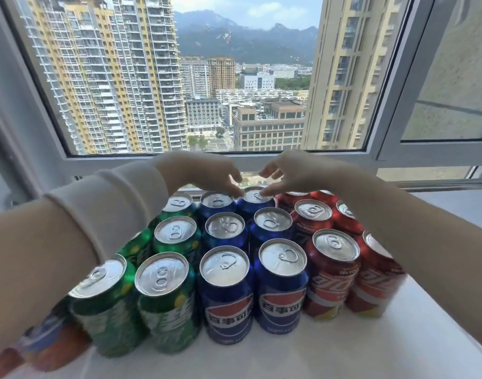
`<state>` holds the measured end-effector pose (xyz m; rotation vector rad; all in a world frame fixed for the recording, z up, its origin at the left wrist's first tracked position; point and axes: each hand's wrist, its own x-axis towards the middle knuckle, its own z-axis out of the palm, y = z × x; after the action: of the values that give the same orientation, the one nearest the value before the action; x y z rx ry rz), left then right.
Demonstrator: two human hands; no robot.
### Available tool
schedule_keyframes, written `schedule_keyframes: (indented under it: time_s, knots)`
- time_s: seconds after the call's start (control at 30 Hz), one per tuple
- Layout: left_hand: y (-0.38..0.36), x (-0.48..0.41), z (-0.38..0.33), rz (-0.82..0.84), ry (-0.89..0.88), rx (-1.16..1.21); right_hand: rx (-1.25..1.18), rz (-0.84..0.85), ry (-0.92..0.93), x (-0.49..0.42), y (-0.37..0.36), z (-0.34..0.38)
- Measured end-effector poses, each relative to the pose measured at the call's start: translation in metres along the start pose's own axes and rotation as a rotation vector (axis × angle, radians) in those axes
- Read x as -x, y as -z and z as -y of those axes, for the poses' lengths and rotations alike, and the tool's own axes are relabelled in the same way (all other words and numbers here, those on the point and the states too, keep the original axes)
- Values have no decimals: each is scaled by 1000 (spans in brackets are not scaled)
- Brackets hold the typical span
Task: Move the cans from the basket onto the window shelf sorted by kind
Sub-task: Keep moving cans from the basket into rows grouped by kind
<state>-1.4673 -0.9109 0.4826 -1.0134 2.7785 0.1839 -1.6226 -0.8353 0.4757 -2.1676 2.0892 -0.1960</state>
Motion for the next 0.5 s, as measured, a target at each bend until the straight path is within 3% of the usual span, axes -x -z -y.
schedule_keyframes:
  time_s: [0.33,0.5]
  knots:
    - [-18,6,22,-37,37,115,-17,88,-6,-16,-10,10]
    - [-10,21,31,-56,36,147,-6,-8,46,-16,-5,29]
